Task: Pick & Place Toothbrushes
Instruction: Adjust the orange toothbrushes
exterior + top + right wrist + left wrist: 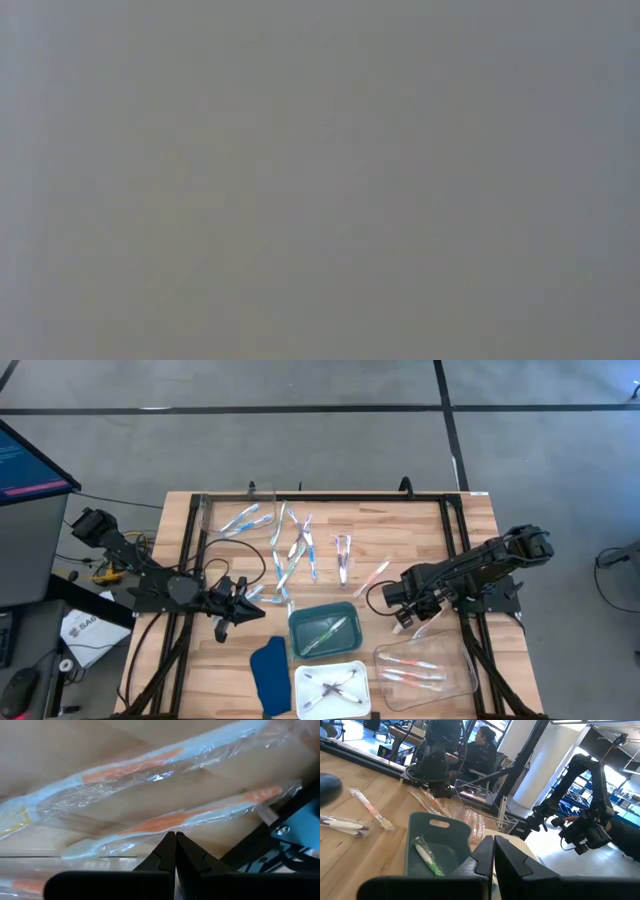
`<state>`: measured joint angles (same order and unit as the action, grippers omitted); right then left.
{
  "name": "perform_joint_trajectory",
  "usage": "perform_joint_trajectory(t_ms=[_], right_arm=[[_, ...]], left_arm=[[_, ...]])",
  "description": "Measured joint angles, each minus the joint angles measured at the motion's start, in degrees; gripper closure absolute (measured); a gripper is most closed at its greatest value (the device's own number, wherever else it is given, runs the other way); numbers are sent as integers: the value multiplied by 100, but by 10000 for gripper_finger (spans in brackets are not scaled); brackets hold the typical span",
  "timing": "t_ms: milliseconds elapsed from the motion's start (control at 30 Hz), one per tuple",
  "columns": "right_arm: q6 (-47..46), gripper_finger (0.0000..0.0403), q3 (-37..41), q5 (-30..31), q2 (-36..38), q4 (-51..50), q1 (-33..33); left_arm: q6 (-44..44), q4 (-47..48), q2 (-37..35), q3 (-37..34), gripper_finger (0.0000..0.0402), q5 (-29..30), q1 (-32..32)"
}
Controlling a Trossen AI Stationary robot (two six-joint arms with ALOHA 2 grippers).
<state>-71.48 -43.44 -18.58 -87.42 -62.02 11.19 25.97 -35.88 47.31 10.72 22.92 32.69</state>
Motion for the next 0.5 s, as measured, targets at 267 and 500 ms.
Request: perform_joint_trajectory(t_ms=[267,500], right_arm=[[-2,403,349,-287,4,271,-52],[-100,403,751,-315,4,565,-48]], left_arm=[[1,2,0,0,394,-2,9],[-6,-5,0,0,394,-14,42]])
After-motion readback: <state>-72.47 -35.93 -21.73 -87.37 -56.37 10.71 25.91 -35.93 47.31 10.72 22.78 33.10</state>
